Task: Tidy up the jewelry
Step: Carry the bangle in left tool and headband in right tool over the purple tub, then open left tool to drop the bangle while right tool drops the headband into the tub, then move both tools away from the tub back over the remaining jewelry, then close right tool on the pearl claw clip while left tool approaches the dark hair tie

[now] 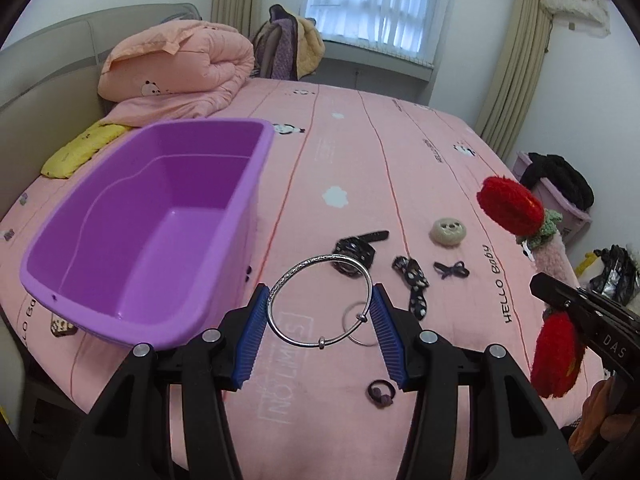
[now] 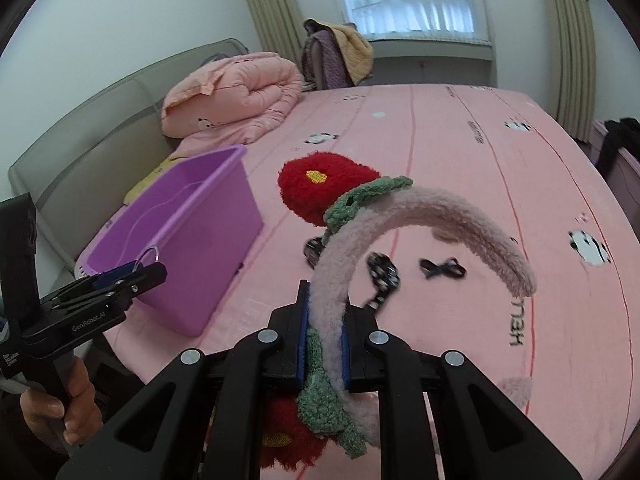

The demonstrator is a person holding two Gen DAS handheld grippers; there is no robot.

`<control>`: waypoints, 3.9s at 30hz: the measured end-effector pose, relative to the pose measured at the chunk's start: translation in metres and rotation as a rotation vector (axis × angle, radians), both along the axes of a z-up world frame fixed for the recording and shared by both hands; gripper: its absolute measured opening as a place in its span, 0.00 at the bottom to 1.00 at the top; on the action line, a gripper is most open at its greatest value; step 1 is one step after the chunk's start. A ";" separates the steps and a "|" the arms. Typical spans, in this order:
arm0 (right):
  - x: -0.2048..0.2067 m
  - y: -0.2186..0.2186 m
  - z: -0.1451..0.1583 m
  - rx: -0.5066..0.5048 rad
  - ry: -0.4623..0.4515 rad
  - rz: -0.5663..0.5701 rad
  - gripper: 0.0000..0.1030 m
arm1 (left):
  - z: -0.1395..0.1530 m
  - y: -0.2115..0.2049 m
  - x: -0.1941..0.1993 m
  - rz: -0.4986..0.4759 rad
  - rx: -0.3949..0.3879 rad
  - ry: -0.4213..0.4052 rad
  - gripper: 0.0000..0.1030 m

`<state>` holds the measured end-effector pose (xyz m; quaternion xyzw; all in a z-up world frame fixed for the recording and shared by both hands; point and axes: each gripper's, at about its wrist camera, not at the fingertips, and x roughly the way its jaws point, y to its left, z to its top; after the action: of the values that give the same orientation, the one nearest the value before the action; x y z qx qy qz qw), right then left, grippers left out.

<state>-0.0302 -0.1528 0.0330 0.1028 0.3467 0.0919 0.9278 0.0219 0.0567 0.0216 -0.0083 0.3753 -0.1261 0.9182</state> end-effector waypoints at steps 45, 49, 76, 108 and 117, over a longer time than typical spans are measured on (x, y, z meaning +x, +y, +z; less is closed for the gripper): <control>0.223 0.262 -0.009 -0.220 0.101 0.332 0.66 | -0.033 0.188 0.119 0.395 0.187 0.190 0.83; 0.218 0.256 -0.007 -0.211 0.106 0.327 0.66 | -0.029 0.186 0.114 0.402 0.195 0.183 0.83; 0.061 0.070 -0.002 -0.093 0.046 0.028 0.66 | 0.011 0.079 0.037 0.258 0.201 0.057 0.90; -0.034 -0.032 -0.157 -0.006 0.331 -0.181 0.66 | -0.118 -0.054 -0.023 -0.005 0.209 0.223 0.92; -0.010 -0.026 -0.194 0.022 0.425 -0.220 0.66 | -0.144 -0.044 -0.014 0.022 0.201 0.270 0.92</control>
<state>-0.0398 -0.1791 -0.1614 0.1671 0.5200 -0.0295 0.8372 0.0079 0.0123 -0.1226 0.0626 0.5058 -0.0755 0.8570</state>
